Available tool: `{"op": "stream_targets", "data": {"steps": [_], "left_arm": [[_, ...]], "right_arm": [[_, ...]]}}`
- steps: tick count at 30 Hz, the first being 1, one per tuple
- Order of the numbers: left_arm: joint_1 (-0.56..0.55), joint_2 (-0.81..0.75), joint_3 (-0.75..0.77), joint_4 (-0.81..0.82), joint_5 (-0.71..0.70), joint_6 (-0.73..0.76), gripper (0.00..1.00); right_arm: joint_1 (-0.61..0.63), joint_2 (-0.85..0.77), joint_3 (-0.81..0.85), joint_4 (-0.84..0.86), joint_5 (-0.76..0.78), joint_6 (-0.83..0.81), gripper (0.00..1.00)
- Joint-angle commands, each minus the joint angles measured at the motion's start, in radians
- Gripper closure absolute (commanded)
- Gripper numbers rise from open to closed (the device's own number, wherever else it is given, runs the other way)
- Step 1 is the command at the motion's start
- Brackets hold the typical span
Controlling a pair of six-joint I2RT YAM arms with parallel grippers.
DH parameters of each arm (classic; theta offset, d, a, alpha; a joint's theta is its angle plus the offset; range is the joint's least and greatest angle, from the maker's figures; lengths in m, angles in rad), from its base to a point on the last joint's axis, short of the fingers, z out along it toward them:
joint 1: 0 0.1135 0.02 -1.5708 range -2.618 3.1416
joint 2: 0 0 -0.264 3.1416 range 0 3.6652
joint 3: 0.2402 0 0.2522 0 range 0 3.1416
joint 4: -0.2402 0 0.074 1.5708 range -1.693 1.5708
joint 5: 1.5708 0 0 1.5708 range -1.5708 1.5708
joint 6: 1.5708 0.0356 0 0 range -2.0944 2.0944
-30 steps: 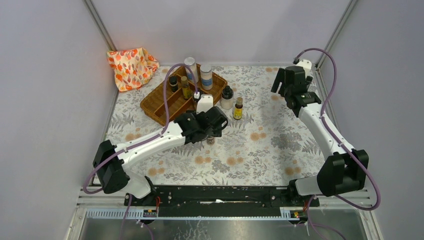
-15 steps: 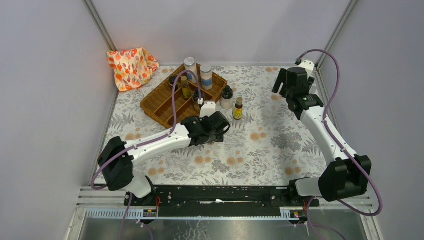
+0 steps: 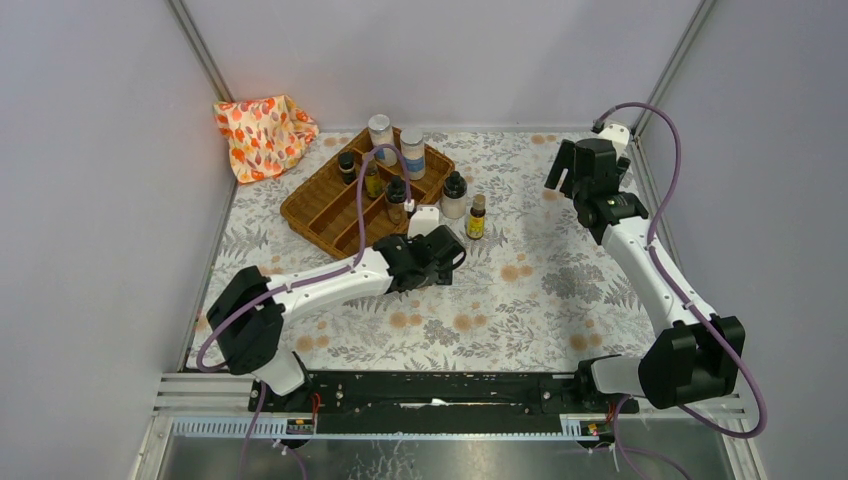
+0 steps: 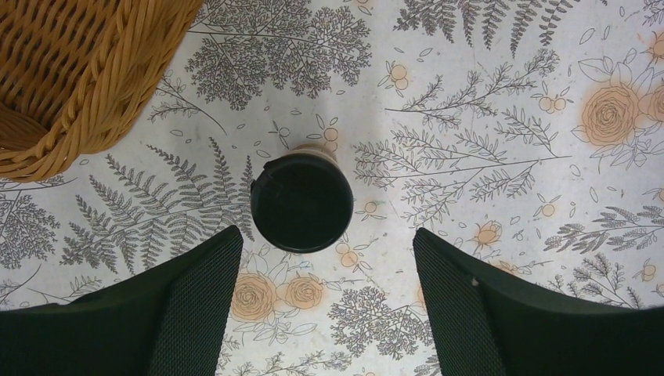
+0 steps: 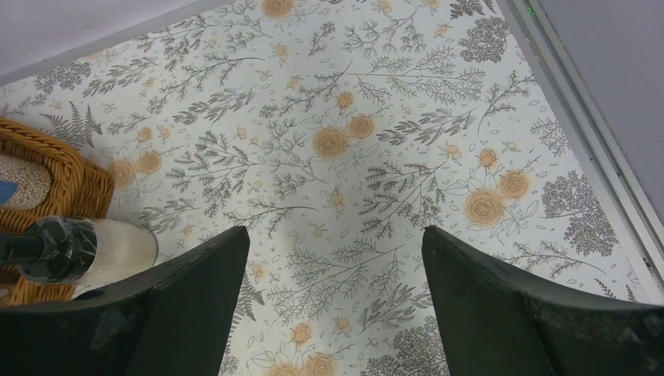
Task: Organize the condiment bottles
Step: Pick up the bottle from the center of the board.
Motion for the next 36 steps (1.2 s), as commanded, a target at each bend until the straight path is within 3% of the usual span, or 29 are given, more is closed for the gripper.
{"op": "stream_targets", "data": {"steps": [1,16,29,36], "left_arm": [[-0.003,0.021,-0.016,0.054,-0.037,0.014,0.17],[-0.002,0.038,-0.028,0.084,-0.084,0.03,0.32],[-0.002,0.045,-0.034,0.122,-0.109,0.046,0.38],[-0.001,0.042,-0.038,0.122,-0.113,0.047,0.58]], "right_arm": [[-0.004,-0.029,-0.003,0.037,0.006,-0.005,0.11],[-0.004,-0.031,-0.019,0.05,0.013,-0.009,0.11],[-0.004,-0.031,-0.02,0.055,0.019,-0.017,0.11],[-0.004,-0.028,-0.022,0.059,0.02,-0.014,0.11]]}}
